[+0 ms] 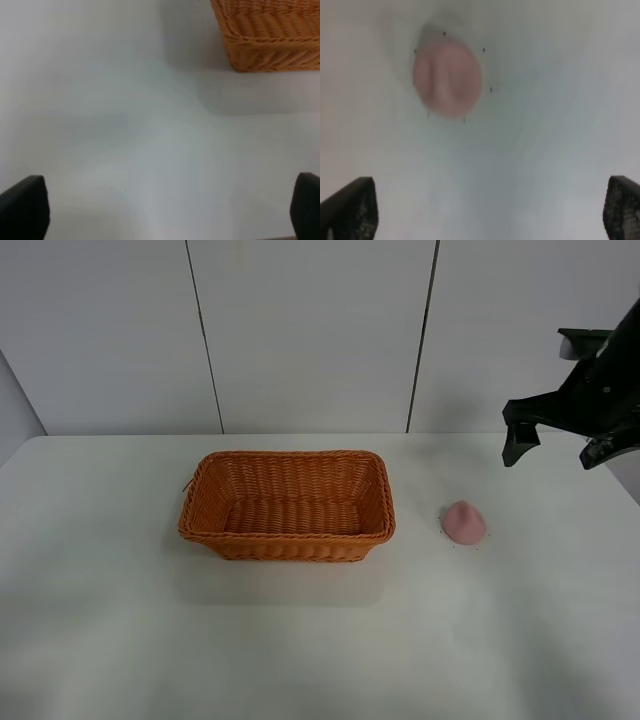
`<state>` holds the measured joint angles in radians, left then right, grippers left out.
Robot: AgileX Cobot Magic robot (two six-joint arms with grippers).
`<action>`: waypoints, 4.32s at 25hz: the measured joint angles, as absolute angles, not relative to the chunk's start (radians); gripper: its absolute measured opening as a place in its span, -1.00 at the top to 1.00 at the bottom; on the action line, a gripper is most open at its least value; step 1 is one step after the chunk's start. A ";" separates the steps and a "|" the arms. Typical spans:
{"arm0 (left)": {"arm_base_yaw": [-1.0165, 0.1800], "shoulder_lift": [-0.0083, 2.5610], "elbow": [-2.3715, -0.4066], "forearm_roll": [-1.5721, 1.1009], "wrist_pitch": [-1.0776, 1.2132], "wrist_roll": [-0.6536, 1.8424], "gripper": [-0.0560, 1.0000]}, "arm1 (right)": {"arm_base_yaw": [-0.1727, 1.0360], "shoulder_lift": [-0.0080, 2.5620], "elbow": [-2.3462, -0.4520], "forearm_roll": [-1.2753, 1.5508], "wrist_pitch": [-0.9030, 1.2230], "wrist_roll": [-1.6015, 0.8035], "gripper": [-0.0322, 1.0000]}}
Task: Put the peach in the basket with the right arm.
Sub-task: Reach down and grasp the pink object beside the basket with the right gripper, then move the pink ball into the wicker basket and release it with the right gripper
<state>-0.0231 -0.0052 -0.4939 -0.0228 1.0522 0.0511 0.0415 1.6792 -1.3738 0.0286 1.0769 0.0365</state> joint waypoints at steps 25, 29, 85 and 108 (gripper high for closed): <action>-0.023 -0.005 -0.494 -0.023 1.052 0.051 -0.98 | 0.108 2.108 -1.583 0.039 1.039 -0.007 -0.41; -0.023 -0.005 -0.494 -0.023 1.052 0.051 -0.98 | 0.108 2.161 -1.583 0.039 0.990 -0.007 -0.41; -0.023 -0.005 -0.494 -0.023 1.052 0.051 -0.98 | 0.128 2.088 -1.998 0.000 1.218 -0.017 0.93; -0.023 -0.005 -0.494 -0.023 1.052 0.051 -0.98 | 0.638 2.123 -1.999 0.009 1.092 0.000 0.93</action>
